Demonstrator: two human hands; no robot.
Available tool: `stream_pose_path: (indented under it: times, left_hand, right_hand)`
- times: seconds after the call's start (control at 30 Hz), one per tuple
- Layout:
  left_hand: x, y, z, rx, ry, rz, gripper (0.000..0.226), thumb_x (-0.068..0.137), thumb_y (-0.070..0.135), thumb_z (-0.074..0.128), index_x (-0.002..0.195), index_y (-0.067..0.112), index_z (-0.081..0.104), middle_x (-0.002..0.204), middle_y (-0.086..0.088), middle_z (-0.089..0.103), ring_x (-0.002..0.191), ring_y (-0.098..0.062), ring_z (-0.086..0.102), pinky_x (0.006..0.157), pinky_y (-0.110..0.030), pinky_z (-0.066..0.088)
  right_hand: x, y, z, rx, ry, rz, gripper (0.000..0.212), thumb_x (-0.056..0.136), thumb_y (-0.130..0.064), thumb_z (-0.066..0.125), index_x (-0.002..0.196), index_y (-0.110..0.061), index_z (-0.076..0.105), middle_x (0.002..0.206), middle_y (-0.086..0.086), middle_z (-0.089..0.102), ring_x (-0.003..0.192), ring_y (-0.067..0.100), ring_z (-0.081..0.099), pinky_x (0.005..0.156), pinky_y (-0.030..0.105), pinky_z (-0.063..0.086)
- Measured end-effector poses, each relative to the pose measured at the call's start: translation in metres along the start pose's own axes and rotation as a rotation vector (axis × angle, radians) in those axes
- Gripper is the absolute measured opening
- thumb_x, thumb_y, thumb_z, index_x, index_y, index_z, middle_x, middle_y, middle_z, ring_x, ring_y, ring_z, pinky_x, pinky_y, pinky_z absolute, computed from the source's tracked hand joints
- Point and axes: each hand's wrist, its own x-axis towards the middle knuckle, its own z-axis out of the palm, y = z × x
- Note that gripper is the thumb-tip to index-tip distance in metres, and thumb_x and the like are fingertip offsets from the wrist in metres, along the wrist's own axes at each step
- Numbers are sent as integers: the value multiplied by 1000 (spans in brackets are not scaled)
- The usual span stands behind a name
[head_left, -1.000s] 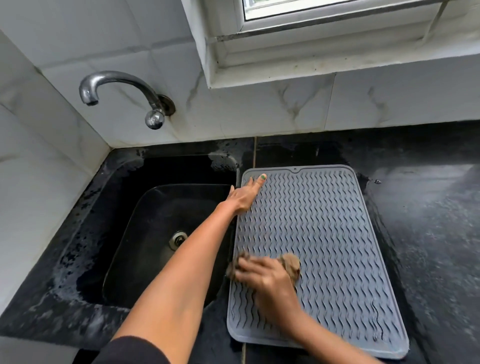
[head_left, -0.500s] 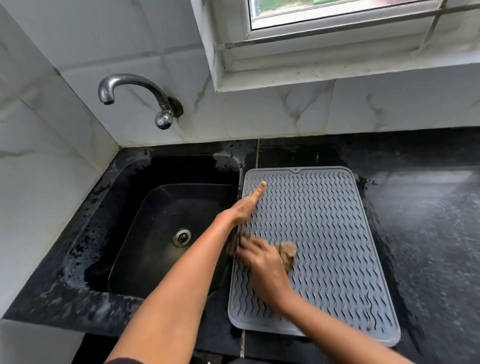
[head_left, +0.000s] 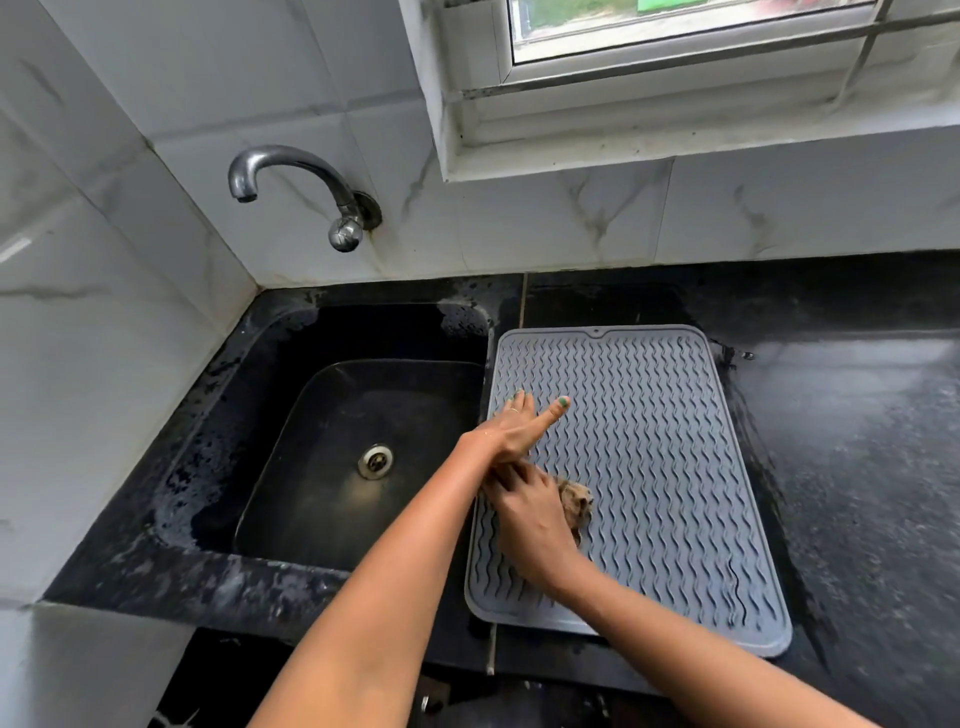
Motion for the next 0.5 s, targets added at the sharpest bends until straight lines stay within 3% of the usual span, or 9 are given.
stream_pose_path:
  times: [0.17,0.27,0.33,0.4,0.5]
  left_hand:
    - [-2,-4,4,20,18,7,98,81,79,7,150,10,-6,159,-9,-14,147,-22,-12,120,-49,-2]
    - [-11,-3,7,3,27,33,90,87,72,9,150,10,-6,159,-9,-14,147,-23,-12,120,-47,-4]
    - [-18,-4,7,-71,25,47,81,90,68,9,152,16,-3,160,-7,-12,147,-21,-12,119,-44,-8]
    - [-27,-7,7,-198,-19,22,79,88,71,7,152,26,1,161,-1,-6,148,-19,-7,118,-47,-8]
    - [-42,-14,10,-353,-86,-40,86,81,80,7,152,31,6,161,7,0,149,-18,-2,119,-52,-4]
  right_hand:
    - [-91,-30,14,161,29,-137,37,67,-12,49,87,-26,76,106,-10,73,91,20,68,70,26,54]
    - [-93,-35,6,326,-26,-19,39,56,1,55,74,-25,78,92,-9,76,84,15,68,73,23,55]
    - [-75,-29,-2,508,-8,201,50,55,10,47,79,-22,78,89,-5,75,88,14,66,81,30,53]
    - [-52,-19,-8,566,138,378,58,57,13,46,91,-21,76,99,-3,74,98,12,63,93,29,48]
    - [-28,-15,-5,319,150,300,67,69,14,47,128,-16,58,134,3,56,124,21,48,105,32,38]
